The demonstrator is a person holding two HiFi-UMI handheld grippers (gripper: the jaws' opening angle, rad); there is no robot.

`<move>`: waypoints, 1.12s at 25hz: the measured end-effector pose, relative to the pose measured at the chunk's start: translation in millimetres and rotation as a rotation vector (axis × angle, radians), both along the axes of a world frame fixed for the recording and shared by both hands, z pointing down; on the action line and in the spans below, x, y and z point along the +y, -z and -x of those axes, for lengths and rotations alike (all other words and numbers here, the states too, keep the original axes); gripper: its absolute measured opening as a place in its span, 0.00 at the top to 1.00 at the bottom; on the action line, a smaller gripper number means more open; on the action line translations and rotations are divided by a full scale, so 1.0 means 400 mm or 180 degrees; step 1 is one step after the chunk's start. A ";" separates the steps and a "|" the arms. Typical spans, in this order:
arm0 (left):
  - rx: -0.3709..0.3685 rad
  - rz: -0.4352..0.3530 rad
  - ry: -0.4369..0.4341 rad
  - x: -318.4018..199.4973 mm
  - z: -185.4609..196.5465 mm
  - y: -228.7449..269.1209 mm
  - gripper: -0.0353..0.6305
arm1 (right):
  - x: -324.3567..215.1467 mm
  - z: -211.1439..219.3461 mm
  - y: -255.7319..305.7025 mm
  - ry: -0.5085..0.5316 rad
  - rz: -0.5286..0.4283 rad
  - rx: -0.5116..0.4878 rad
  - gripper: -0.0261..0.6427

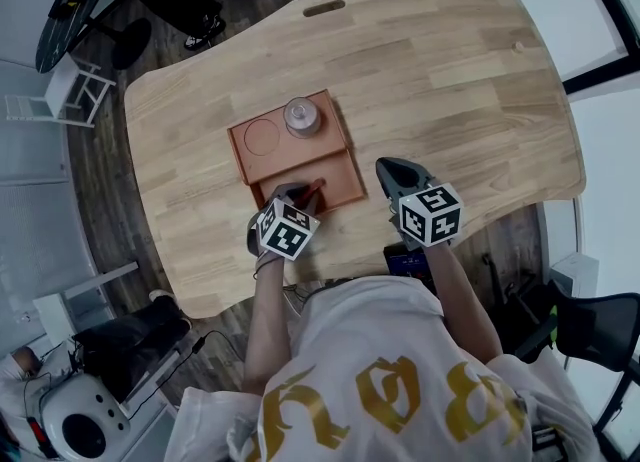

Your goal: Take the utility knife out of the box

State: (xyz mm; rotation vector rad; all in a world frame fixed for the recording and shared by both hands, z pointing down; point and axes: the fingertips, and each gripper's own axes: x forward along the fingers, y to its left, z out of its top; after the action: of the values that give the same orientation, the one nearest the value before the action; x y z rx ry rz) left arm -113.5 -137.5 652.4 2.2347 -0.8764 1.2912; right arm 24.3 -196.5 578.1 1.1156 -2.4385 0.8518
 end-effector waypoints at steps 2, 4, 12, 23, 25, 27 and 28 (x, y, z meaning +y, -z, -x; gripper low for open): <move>0.0180 -0.0043 0.0182 -0.007 0.001 0.019 0.86 | 0.007 0.006 0.015 0.0032 -0.0042 -0.0010 0.94; 0.0314 -0.0094 0.0334 -0.006 0.006 0.039 0.86 | 0.020 0.015 0.030 0.0065 -0.0073 -0.0021 0.94; 0.0797 -0.0388 0.0755 0.000 0.013 0.150 0.86 | 0.057 0.041 0.099 0.0144 -0.0308 -0.0028 0.94; 0.1899 -0.0981 0.1537 0.034 0.058 0.365 0.86 | 0.119 0.053 0.201 0.0070 -0.0667 -0.0020 0.94; 0.1994 -0.1147 0.1577 0.042 0.067 0.406 0.86 | 0.128 0.054 0.226 0.0060 -0.0757 -0.0032 0.94; 0.2035 -0.1310 0.1593 0.052 0.074 0.442 0.86 | 0.136 0.054 0.250 0.0053 -0.0832 -0.0054 0.94; 0.2051 -0.1383 0.1592 0.057 0.076 0.457 0.86 | 0.140 0.054 0.261 0.0050 -0.0864 -0.0066 0.94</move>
State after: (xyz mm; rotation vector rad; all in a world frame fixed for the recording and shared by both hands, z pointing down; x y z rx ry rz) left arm -143.9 -114.9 469.4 2.2865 -1.4007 0.1371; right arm 2.5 -140.6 473.6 1.1804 -2.6344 0.5401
